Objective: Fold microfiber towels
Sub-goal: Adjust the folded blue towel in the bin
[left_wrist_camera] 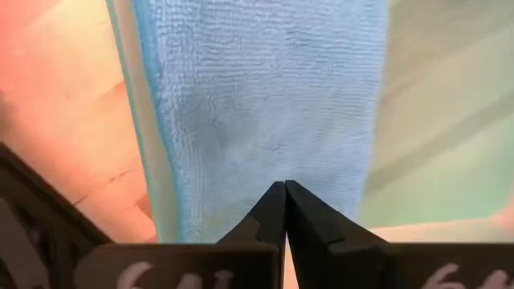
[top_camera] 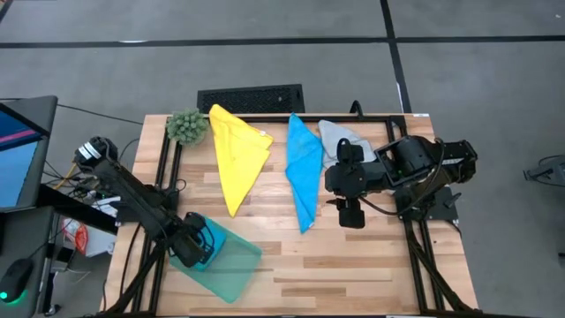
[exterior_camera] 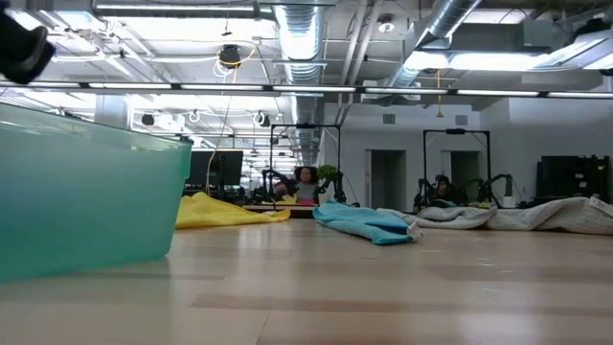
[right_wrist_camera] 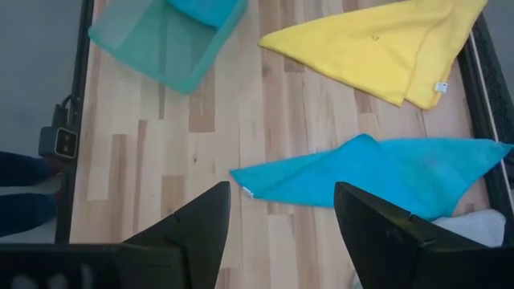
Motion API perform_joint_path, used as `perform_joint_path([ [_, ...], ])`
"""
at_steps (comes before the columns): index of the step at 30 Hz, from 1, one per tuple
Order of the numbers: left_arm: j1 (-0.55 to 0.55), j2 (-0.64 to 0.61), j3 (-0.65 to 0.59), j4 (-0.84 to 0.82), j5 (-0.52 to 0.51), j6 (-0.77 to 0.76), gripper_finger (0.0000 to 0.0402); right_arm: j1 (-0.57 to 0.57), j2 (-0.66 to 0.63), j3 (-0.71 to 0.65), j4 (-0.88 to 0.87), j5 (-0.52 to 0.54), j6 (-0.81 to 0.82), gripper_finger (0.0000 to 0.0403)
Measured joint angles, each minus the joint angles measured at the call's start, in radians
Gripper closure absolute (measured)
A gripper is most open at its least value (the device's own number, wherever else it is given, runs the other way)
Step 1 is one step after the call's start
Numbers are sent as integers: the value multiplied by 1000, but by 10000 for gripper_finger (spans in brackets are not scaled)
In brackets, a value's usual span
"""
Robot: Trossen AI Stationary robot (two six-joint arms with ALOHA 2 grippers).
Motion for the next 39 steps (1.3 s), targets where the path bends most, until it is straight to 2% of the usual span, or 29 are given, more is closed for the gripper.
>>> perform_joint_path([
  [5,1,-29,-14,-126,-72,-44,401,-4,0,0,0,0,-5,155],
  [10,29,2,-41,-138,-128,-33,401,-5,0,0,0,-1,-8,155],
  [14,48,60,-41,-98,-123,31,401,-6,0,0,-8,-1,-7,155],
  [21,56,191,-41,-123,-93,39,401,-11,0,0,-23,-1,0,155],
  [29,66,294,-36,-5,-54,90,402,-24,0,0,-23,1,-5,155],
  [33,79,290,0,-40,-46,88,401,-31,0,0,-22,0,-16,155],
  [39,86,169,104,-181,-74,101,401,-37,0,0,-22,-3,-26,155],
])
